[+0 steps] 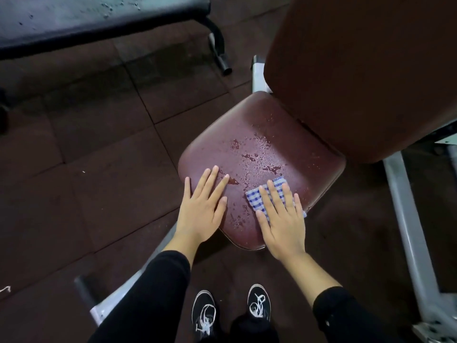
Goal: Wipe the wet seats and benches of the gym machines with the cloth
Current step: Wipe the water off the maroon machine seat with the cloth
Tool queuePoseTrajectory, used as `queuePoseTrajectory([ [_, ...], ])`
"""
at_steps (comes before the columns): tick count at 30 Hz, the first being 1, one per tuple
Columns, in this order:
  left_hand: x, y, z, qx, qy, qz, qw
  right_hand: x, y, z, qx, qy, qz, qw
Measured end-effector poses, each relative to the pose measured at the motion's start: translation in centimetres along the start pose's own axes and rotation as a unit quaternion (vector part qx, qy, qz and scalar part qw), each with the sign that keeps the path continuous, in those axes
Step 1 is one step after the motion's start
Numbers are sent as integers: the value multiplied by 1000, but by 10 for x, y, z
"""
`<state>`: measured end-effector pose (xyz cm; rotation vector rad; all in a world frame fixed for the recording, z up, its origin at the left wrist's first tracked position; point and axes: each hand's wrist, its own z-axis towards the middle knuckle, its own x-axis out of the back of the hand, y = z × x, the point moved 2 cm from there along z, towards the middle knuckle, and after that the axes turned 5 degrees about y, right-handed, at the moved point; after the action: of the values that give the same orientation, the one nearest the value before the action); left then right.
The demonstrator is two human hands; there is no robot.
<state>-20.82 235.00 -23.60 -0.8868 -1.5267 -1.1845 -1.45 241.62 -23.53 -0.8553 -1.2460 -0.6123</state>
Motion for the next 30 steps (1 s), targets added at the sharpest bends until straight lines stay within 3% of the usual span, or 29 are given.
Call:
queuePoseTrajectory([
  [5, -7, -2, 2, -10, 14, -25, 1000, -3, -18, 8, -19, 17, -14, 1000],
  [9, -10, -5, 2, -20, 31, -34, 999, -12, -45, -10, 86, 7, -14, 996],
  [13, -11, -4, 2, -15, 37, -44, 998, -12, -17, -46, 173, 10, -21, 985],
  [18, -11, -5, 3, -5, 27, -40, 999, 3, 27, -23, 64, 8, -21, 998],
  [22, -11, -5, 3, -8, 29, -47, 998, 1, -10, 12, 15, -3, -24, 1000],
  [26, -12, -8, 2, -23, 41, -43, 998, -8, -35, -19, 125, -20, -27, 992],
  [30, -11, -6, 3, -15, 37, -49, 998, -1, 4, -46, 199, -19, -30, 979],
])
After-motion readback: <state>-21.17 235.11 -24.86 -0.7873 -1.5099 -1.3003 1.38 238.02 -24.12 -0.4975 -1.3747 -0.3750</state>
